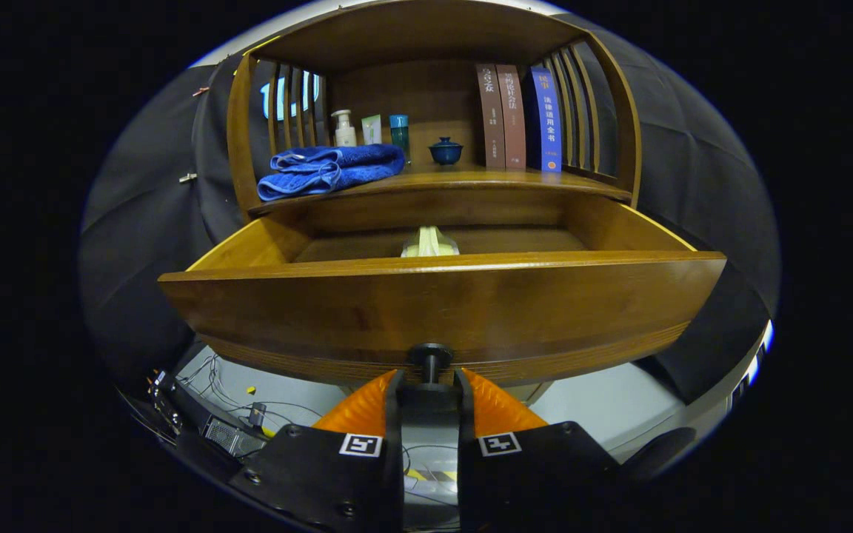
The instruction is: Pull open the drawer, take out the items inside it, and place them on the countertop above the cabinet.
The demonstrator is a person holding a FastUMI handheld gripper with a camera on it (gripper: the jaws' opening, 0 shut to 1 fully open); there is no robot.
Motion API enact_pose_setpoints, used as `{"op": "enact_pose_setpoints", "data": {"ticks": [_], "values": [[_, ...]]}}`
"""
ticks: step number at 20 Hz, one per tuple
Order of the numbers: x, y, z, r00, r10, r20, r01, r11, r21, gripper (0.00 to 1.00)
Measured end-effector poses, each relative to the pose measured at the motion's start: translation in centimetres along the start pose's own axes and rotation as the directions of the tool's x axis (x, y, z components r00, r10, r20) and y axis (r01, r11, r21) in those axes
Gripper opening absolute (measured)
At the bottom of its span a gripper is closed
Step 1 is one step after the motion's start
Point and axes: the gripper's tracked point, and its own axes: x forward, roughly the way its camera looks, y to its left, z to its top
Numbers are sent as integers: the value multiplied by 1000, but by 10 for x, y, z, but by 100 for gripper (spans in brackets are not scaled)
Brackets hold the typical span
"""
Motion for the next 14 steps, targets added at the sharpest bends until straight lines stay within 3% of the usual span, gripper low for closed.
{"op": "enact_pose_setpoints", "data": {"ticks": [14], "values": [[-19,6,-24,999,3,-36,-3,1000,-7,33]]}}
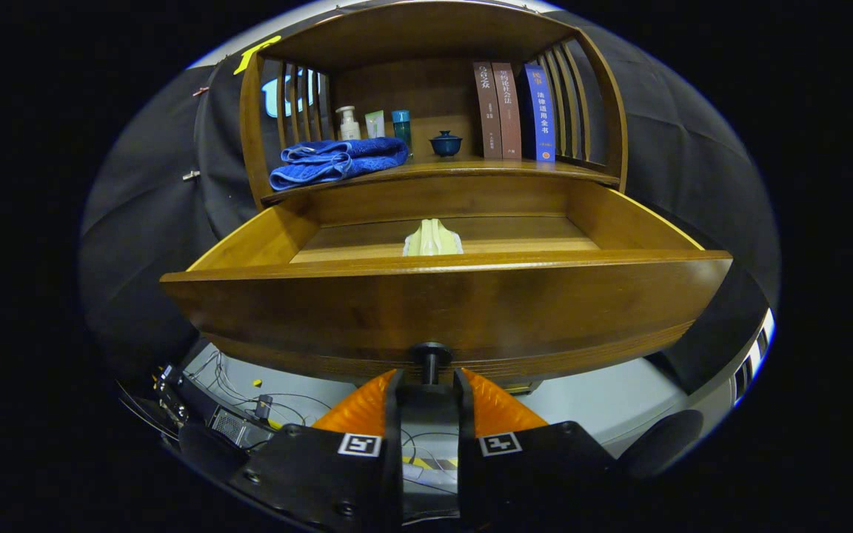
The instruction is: Pull open the drawer, take out the items inside it, and place them on the countertop above the cabinet.
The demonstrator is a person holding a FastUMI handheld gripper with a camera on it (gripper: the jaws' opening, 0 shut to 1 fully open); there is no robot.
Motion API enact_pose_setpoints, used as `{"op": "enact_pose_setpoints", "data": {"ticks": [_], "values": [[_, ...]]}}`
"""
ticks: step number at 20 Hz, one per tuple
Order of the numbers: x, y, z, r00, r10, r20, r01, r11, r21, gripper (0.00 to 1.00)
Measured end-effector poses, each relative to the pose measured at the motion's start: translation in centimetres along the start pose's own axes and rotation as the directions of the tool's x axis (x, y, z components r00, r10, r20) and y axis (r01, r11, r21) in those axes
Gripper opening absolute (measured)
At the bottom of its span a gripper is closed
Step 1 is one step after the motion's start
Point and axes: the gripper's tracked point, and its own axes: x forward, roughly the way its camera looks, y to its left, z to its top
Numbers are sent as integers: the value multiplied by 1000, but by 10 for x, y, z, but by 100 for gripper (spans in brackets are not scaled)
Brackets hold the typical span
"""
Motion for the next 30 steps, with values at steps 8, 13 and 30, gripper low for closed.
{"op": "enact_pose_setpoints", "data": {"ticks": [8,13,30], "values": [[-53,2,32,1000,14,16,-15,999,47,97],[-54,13,117,996,49,80,-48,999,-11,99],[135,2,162,950,-25,-312,24,1000,-5,99]]}}
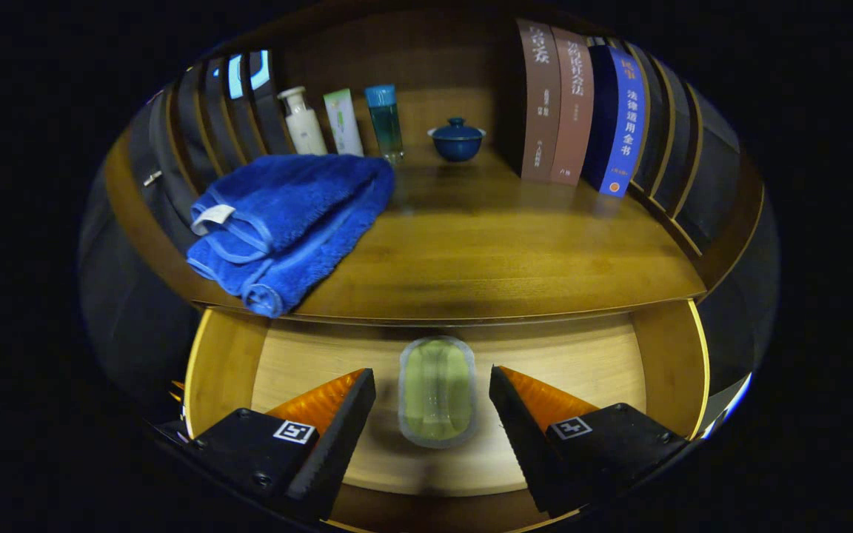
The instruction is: Pull open the drawer, take out the items inside it, and place them on the countertop above the cabinet.
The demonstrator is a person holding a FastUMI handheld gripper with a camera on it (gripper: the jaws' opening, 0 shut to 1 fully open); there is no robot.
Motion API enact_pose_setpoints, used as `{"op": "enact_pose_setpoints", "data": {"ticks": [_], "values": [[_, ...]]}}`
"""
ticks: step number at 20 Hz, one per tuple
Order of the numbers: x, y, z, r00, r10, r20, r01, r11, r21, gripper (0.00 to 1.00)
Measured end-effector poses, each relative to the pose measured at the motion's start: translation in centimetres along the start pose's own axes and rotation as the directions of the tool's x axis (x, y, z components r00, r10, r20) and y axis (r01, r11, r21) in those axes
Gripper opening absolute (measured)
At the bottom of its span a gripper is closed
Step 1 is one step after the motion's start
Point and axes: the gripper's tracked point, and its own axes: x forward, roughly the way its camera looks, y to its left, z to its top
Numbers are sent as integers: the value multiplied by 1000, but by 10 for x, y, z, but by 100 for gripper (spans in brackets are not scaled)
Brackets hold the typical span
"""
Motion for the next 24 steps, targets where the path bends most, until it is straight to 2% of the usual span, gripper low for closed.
{"op": "enact_pose_setpoints", "data": {"ticks": [2,7,12,19,24], "values": [[14,-1,-5,999,-11,-52,11,1000,-9,98],[41,-5,-26,983,-41,-177,35,999,-38,82],[45,-7,-28,979,-65,-195,51,996,-79,23],[34,-3,-26,984,-21,-179,12,999,-51,23],[-11,2,-25,994,23,-105,-27,999,-37,23]]}}
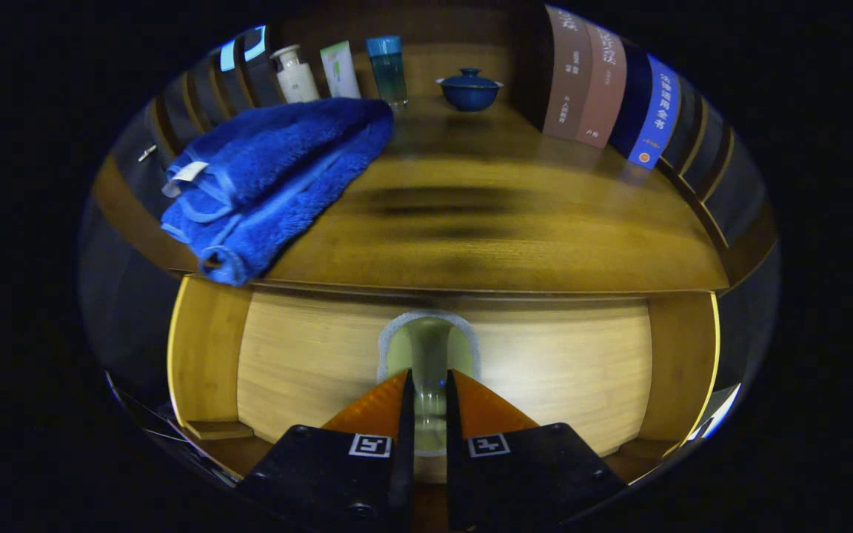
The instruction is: Pull open the drawer, take out the items inside it, and place them on the countertop above the cabinet.
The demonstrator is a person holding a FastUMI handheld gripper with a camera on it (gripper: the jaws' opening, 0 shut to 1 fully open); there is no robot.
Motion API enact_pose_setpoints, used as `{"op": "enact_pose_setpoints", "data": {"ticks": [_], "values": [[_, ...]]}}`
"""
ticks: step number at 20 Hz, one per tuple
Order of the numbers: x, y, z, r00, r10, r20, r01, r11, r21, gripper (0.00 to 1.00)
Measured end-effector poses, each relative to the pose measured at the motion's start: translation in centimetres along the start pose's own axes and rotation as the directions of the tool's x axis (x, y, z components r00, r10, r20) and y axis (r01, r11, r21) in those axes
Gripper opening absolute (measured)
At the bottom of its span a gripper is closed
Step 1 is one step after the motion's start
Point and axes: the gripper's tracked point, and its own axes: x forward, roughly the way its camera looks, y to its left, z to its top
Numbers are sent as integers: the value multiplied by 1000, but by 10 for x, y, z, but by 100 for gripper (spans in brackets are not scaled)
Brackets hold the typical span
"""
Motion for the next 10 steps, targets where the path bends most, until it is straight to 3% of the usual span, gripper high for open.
{"op": "enact_pose_setpoints", "data": {"ticks": [5,10], "values": [[-65,1,16,985,18,174,-16,1000,-10,23],[-102,-5,75,938,11,348,-16,1000,12,23]]}}
